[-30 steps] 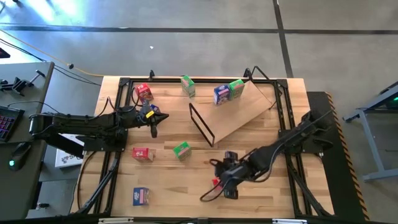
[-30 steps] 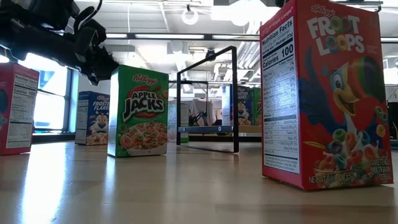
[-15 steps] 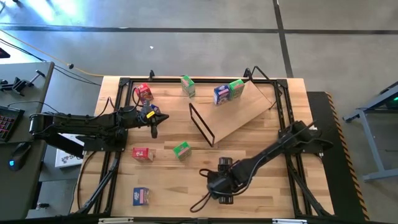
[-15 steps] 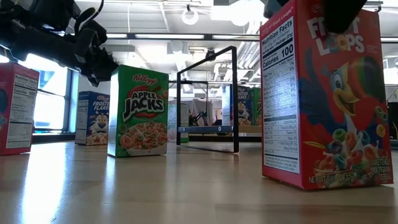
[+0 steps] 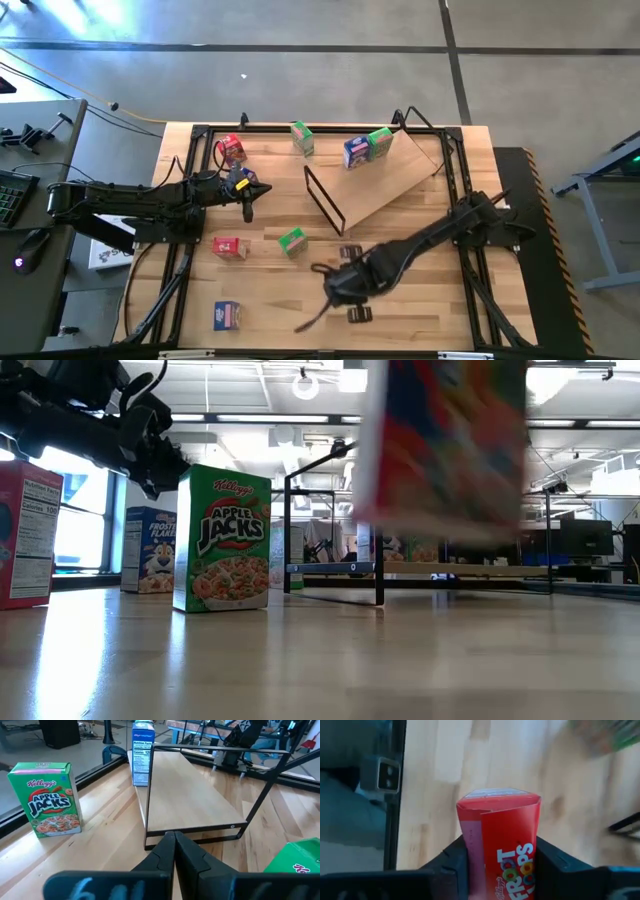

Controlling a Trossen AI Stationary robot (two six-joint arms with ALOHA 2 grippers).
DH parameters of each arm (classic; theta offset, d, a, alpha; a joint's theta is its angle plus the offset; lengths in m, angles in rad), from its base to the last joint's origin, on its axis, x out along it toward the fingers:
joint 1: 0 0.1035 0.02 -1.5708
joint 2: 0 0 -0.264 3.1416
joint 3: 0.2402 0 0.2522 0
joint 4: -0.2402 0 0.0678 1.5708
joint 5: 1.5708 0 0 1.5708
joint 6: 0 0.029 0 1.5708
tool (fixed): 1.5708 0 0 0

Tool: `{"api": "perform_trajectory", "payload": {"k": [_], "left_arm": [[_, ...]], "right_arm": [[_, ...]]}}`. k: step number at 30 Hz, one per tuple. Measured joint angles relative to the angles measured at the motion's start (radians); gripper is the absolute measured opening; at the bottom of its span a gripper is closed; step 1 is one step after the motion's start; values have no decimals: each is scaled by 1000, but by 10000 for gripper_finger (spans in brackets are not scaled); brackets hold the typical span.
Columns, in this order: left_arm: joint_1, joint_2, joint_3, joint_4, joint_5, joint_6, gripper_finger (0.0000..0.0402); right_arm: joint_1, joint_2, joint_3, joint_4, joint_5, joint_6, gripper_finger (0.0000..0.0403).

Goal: Stack cereal on shelf
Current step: Put the bottom red cereal box on the shelf

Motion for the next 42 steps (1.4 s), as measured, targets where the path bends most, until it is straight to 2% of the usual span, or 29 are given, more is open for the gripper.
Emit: {"api": "perform_trajectory", "payload": {"k": [4, 9, 13, 17, 21, 25, 30, 33, 42], "left_arm": [[0, 0, 0, 0, 0, -1, 0], [0, 0, 0, 0, 0, 6, 0], [0, 0, 0, 0, 0, 7, 0], [-1, 0, 0, -2, 0, 4, 0], [-1, 0, 0, -5, 2, -9, 0], [-1, 0, 0, -4, 2, -3, 0], [-1, 0, 0, 6, 3, 6, 0], [-1, 0, 0, 14, 4, 7, 0], [0, 0, 0, 30, 4, 33, 0]], "right_arm": [[-79, 0, 198, -167, 83, -143, 125], [-230, -2, 418, -298, 178, -416, 125], [-384, -54, 376, -256, 182, -666, 124], [-518, -56, 382, -240, 145, -783, 124], [-598, -62, 382, -229, 119, -900, 124], [-675, -38, 384, -244, 21, -973, 124], [-732, 20, 383, -268, -14, -1052, 124], [-760, 53, 382, -250, -92, -1049, 124], [-775, 130, 382, -256, -72, -1080, 124]]}}
